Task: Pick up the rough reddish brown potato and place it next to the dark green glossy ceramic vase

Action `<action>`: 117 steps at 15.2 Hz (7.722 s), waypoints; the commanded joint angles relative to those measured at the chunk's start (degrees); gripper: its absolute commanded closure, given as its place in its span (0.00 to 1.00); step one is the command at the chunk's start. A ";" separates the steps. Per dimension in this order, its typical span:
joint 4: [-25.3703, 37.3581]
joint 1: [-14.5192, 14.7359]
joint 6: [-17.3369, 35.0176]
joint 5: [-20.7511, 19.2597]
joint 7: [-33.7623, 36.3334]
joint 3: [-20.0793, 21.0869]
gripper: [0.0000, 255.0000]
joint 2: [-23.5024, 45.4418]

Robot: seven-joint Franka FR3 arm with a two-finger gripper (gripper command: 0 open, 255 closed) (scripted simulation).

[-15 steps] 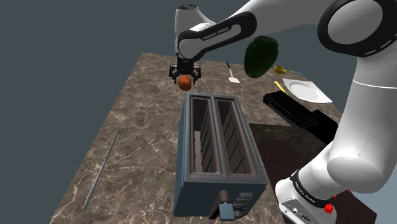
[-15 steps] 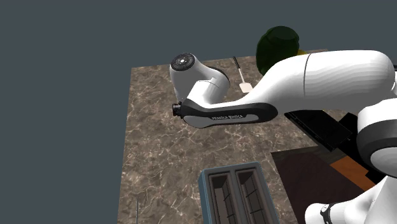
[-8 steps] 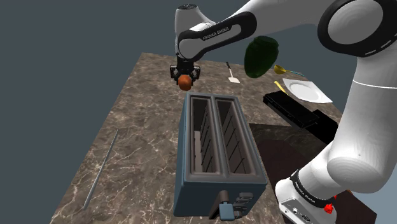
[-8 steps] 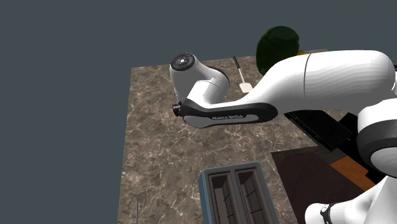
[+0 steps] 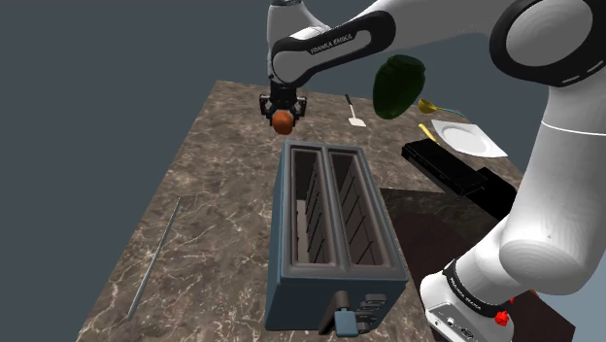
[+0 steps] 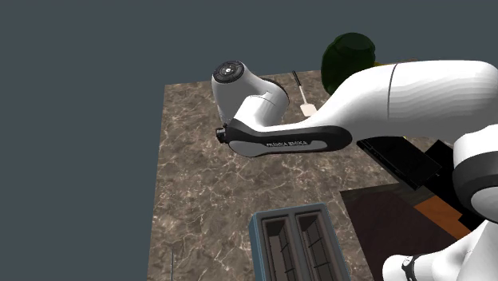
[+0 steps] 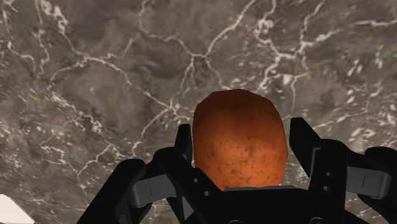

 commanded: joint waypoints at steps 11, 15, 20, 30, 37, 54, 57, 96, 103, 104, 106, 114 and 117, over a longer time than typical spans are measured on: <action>4.57 -0.13 -7.68 1.47 -1.68 0.56 1.00 -3.29; 6.62 -0.12 -10.40 1.84 -2.20 0.69 1.00 -4.02; 9.54 -0.04 -13.92 2.21 -2.80 0.82 1.00 -4.66; 16.80 0.29 -21.38 2.62 -3.89 1.00 1.00 -4.96; 23.28 0.72 -27.08 2.60 -4.60 1.08 1.00 -4.21; 49.04 3.59 -44.87 0.83 -6.63 0.87 1.00 3.68; 41.42 0.79 -42.30 2.12 -8.29 0.74 1.00 -1.66; -11.12 -19.73 -18.60 8.21 -41.17 -16.02 1.00 -34.82; -16.65 -19.80 -13.23 8.02 -40.72 -16.11 1.00 -34.96; -17.39 -19.81 -12.46 7.99 -40.65 -16.13 1.00 -34.93; -18.82 -19.83 -10.93 7.93 -40.53 -16.16 1.00 -34.83; -24.09 -19.92 -4.80 7.69 -40.02 -16.30 1.00 -33.95; -25.87 -19.96 -2.49 7.59 -39.84 -16.35 1.00 -33.41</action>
